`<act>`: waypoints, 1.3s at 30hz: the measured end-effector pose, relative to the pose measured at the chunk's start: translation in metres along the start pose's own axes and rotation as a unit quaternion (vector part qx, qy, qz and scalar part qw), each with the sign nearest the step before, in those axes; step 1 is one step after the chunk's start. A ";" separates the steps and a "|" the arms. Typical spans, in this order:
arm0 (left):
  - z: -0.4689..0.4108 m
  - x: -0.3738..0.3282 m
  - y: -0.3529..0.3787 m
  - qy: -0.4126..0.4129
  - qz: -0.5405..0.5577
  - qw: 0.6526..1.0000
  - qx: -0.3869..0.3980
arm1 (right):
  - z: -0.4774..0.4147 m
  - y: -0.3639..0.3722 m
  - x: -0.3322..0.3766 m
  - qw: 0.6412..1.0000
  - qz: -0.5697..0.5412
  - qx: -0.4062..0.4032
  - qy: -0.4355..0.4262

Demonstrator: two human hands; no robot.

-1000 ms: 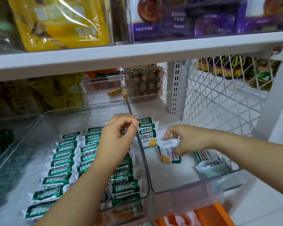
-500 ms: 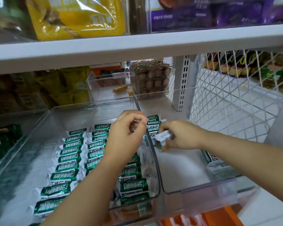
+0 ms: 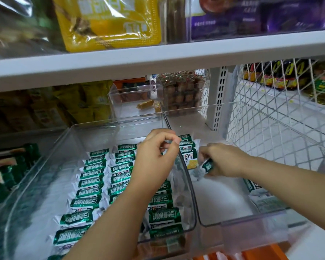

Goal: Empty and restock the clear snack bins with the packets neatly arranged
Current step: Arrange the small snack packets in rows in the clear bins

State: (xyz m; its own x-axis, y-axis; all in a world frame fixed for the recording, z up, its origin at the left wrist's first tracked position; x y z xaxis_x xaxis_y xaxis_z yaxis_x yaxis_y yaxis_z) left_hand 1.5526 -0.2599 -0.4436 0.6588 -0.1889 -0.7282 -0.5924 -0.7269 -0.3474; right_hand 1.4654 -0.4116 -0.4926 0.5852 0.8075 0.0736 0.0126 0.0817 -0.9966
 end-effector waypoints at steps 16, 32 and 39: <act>0.001 -0.003 -0.001 -0.003 0.003 1.000 0.004 | -0.010 -0.016 -0.004 0.991 -0.127 0.000 0.049; 0.001 -0.001 0.000 -0.001 -0.009 1.000 -0.001 | 0.033 -0.020 -0.070 0.960 0.152 0.210 0.104; 0.000 -0.003 -0.001 0.005 -0.018 1.000 -0.005 | 0.017 -0.022 -0.024 0.978 -0.167 0.124 0.007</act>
State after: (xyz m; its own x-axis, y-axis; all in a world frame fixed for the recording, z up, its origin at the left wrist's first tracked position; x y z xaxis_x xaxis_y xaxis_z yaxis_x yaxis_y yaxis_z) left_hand 1.5513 -0.2588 -0.4410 0.6849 -0.1685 -0.7089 -0.5631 -0.7398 -0.3682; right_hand 1.4371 -0.4228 -0.4715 0.5923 0.7042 0.3915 0.0092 0.4800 -0.8772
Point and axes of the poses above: each hand's wrist, its own z-axis away from the middle knuckle, its own y-axis out of the palm, x = y × z, the point moved 6 cm from there along -z, towards the middle knuckle, and after that the axes turned 11 degrees about y, right-handed, at the moved point
